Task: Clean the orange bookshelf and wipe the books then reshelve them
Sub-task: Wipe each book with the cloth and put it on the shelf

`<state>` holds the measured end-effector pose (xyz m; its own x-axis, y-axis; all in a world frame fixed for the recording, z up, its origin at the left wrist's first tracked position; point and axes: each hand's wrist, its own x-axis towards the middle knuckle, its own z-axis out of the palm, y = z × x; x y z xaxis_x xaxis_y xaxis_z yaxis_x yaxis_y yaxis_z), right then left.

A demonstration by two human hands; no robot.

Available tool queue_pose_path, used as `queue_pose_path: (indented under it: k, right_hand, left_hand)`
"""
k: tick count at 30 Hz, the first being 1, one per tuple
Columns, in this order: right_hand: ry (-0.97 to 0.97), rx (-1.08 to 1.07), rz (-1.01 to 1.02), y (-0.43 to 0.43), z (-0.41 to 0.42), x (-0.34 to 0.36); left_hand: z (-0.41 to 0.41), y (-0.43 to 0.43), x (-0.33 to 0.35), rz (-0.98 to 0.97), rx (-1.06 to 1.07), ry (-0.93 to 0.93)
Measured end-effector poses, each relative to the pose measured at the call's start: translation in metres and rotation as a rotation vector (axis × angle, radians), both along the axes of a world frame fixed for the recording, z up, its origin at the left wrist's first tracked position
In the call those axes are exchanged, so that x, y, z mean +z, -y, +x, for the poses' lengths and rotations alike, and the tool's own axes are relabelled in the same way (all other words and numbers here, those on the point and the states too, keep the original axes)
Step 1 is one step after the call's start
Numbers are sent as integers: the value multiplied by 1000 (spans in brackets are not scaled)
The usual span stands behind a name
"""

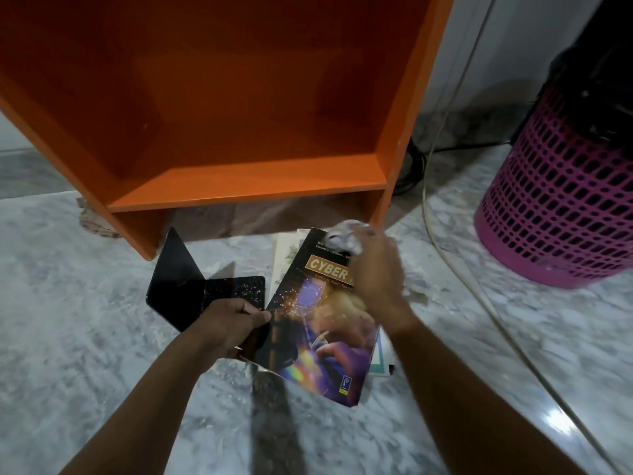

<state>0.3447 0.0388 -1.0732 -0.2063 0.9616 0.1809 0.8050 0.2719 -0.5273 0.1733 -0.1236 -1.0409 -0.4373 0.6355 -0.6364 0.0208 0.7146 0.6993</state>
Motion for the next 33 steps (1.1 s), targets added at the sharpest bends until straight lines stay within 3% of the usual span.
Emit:
queue_pose_path:
  k: [3, 5, 7, 12, 13, 15, 18, 20, 22, 24, 28, 33]
  right_hand:
    - [-298, -286, -177, -31, 38, 10]
    - [-257, -264, -62, -24, 45, 20]
    - [-157, -112, 108, 1, 35, 33]
    - [119, 517, 50, 57, 6, 18]
    - [121, 502, 69, 53, 11, 13]
    - [62, 274, 105, 27, 24, -3]
    - [-117, -178, -83, -13, 45, 3]
    - [-155, -227, -92, -22, 56, 12]
    - [-115, -71, 54, -11, 54, 23]
    - [-49, 109, 148, 8, 42, 34]
    - [147, 467, -22, 49, 14, 27]
    - [122, 859, -13, 113, 7, 23]
  left_hand:
    - [-1, 1, -1, 6, -25, -47]
    - [-1, 2, -2, 17, -28, -30]
    - [-1, 2, -2, 20, -29, -17]
    - [1, 4, 1, 21, -29, -13]
    - [1, 5, 1, 20, -30, -14]
    - [2, 6, 1, 22, -26, -28]
    - [5, 8, 1, 37, -39, -111]
    - [7, 8, 2, 52, -87, -239]
    - [7, 9, 4, 72, -118, -338]
    - [9, 9, 7, 61, -75, -285]
    - [16, 3, 21, -73, 118, -7]
    - [5, -2, 25, -106, 183, 183]
